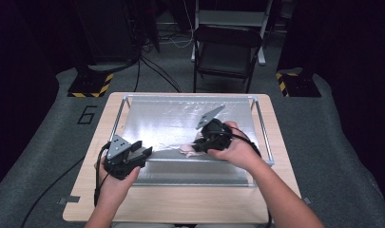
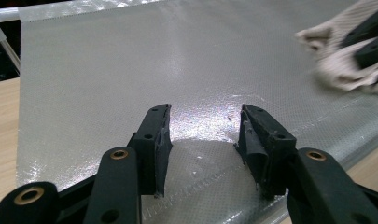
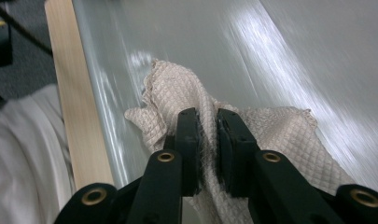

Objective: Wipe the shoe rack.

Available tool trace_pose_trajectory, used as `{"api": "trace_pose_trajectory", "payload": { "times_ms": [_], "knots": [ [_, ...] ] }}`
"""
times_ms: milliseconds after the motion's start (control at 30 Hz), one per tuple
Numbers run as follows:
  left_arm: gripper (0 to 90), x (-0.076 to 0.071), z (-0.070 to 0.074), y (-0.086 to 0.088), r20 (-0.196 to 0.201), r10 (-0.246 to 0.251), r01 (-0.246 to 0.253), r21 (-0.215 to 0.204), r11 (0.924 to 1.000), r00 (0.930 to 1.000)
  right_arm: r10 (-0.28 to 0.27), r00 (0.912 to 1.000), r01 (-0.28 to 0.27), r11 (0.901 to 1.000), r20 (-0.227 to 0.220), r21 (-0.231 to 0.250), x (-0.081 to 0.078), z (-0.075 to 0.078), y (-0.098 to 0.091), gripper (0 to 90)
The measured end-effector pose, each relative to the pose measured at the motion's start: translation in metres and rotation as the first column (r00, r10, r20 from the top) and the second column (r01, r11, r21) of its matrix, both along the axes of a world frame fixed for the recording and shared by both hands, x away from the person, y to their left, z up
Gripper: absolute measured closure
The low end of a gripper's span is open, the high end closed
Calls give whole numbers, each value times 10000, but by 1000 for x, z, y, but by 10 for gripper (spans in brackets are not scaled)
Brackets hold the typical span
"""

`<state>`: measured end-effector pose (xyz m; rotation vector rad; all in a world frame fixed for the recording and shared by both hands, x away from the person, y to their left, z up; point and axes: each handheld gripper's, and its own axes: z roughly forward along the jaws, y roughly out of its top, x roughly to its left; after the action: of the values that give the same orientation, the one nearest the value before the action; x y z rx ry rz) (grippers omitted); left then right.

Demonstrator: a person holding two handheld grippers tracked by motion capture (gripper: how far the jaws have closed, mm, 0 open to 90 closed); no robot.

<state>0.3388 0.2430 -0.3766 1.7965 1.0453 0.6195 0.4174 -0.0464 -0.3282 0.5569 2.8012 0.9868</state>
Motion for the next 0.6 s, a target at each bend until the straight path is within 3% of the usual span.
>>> {"api": "trace_pose_trajectory", "payload": {
  "times_ms": [67, 167, 200, 267, 400, 467, 567, 600],
  "knots": [
    [531, 0, 0, 0, 15, -24, 24, -18, 10000, 10000, 115, 9999, -114, 9995, -6, 281, 2, -2, 18, 741],
    [531, 0, 1, 0, 6, -27, 27, 42, 10000, 10000, 288, 9995, -298, 9971, 154, 703, 0, 6, 31, 588],
    [531, 0, 1, 0, -4, -25, 25, 40, 10000, 10000, 337, 9991, -358, 9952, 244, 913, -2, 9, 30, 577],
    [531, 0, 1, 0, -23, -33, 33, 36, 10000, 10000, 447, 9980, -485, 9948, 437, 891, -3, 12, 26, 556],
    [531, 0, 1, 0, -32, -16, 16, 15, 10000, 10000, 36, 9984, -78, 9972, 568, 738, -3, 13, 5, 524],
    [531, 0, 1, -1, -45, 1, -1, 0, 10000, 10000, -351, 9978, 307, 9965, 556, 775, 1, 11, -5, 584],
    [531, 1, 1, -1, -105, 15, -15, 11, 10000, 9999, -287, 9995, 284, 9992, 108, 278, 6, 1, -8, 736],
    [531, 1, 1, -1, -113, 11, -11, -1, 10000, 9999, -280, 9995, 275, 9991, 159, 319, 7, -2, -6, 779]
  ]
}}
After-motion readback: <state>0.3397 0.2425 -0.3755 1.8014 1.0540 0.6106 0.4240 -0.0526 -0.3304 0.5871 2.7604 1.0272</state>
